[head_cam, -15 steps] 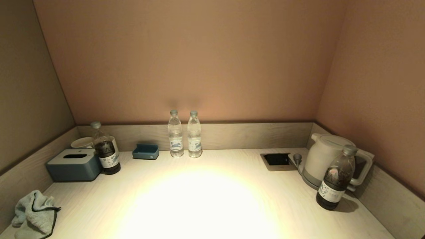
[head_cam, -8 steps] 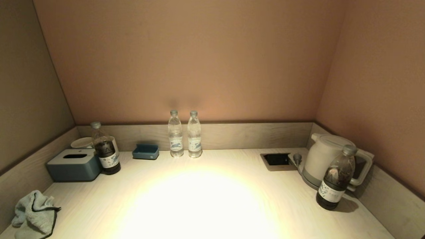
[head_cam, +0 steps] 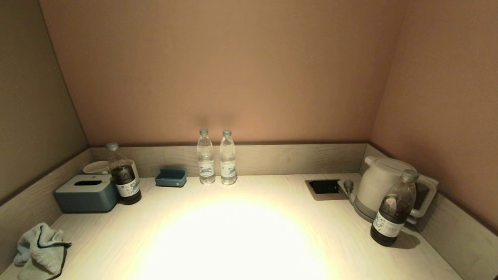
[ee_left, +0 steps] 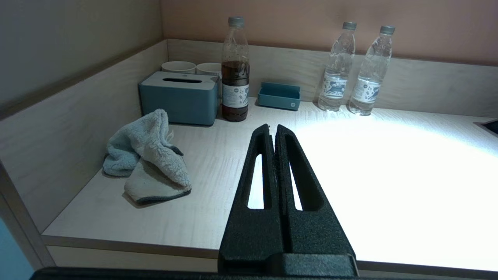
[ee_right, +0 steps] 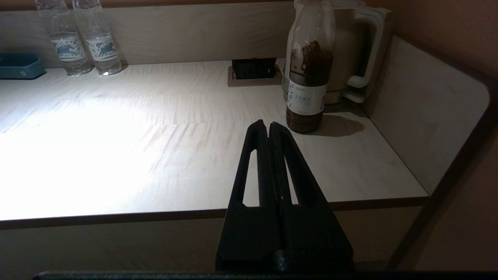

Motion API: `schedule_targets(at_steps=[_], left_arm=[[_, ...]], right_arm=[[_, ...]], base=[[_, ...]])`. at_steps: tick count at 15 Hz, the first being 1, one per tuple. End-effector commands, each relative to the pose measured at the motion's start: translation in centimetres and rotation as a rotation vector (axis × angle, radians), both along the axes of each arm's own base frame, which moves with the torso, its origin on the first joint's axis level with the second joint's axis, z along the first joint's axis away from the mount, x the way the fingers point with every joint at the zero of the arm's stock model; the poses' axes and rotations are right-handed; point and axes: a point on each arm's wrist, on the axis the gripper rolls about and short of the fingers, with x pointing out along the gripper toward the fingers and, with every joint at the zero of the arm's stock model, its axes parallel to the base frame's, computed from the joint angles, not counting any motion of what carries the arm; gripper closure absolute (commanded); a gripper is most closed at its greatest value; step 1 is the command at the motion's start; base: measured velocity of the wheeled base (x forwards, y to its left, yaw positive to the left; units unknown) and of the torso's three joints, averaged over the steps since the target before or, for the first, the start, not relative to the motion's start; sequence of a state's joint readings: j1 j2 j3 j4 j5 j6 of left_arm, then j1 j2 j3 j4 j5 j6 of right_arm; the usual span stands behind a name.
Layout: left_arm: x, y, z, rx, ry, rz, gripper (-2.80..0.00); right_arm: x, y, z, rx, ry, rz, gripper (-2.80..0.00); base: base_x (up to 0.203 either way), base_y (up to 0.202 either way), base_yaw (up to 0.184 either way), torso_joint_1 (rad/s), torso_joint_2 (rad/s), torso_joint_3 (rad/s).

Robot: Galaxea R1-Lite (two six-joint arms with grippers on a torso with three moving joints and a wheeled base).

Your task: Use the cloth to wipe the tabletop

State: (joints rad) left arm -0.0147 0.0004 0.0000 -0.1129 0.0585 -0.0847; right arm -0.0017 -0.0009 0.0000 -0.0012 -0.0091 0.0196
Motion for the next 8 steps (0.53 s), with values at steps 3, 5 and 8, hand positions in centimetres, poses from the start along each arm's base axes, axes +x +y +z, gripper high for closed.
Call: schedule_targets(at_steps=[3, 5, 8], left_arm=[[0.02, -0.06, -0.22, 0.002, 0.021, -0.023, 0.00], [0.05, -0.08, -0.59, 0.004, 0.057, -0.037, 0.00], [0.06, -0.09, -0.86, 0.006, 0.083, -0.039, 0.00]], right_arm=[[0.01, 0.00, 0.01, 0.000, 0.001, -0.001, 0.00], [0.01, 0.00, 0.01, 0.000, 0.001, 0.000, 0.00], [0.01, 0.00, 0.01, 0.000, 0.001, 0.000, 0.00]], base=[[0.000, 0.000, 0.000, 0.000, 0.00, 0.000], [0.000, 0.000, 0.000, 0.000, 0.00, 0.000], [0.000, 0.000, 0.000, 0.000, 0.00, 0.000]])
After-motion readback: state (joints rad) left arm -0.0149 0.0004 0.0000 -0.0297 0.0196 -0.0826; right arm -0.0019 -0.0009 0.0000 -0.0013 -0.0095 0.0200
